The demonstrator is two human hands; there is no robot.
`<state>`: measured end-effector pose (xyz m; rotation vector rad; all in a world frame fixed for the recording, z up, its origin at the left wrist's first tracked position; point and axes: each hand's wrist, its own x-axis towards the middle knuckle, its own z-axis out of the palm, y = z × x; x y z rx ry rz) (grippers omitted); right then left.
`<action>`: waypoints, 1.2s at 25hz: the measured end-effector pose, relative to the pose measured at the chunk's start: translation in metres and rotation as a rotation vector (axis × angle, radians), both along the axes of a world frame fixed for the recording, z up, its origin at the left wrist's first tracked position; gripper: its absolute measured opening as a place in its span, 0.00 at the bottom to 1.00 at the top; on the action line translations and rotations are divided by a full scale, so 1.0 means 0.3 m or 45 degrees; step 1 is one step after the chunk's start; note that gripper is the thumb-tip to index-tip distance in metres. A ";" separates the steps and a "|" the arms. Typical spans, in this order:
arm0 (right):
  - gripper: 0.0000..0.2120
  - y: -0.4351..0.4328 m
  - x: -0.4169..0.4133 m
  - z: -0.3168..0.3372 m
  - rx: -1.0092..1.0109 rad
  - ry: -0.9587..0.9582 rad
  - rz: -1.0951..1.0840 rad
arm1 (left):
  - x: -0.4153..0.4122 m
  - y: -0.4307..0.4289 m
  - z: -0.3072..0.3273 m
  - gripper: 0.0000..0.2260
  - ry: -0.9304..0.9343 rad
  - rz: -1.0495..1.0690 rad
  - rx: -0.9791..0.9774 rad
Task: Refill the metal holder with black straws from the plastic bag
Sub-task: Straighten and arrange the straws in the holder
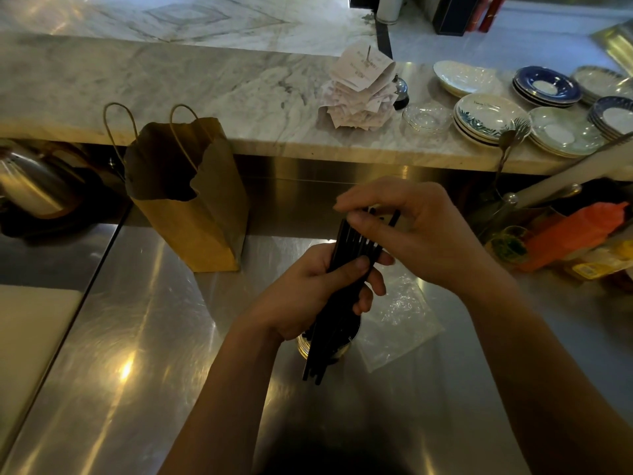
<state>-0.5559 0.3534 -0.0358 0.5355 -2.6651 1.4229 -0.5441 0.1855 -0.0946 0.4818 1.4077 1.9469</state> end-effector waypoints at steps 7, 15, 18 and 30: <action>0.04 -0.010 -0.007 -0.011 0.084 0.071 -0.089 | 0.003 -0.001 -0.005 0.09 -0.036 0.034 0.028; 0.05 -0.034 0.016 -0.038 0.048 0.077 -0.155 | 0.004 -0.003 -0.002 0.10 0.048 0.038 -0.086; 0.16 -0.039 0.042 -0.054 -0.221 0.046 -0.252 | 0.001 -0.022 0.001 0.09 0.064 0.156 -0.050; 0.15 -0.052 0.154 -0.362 -0.029 -0.565 -0.095 | 0.029 0.036 -0.167 0.08 0.450 0.791 -0.277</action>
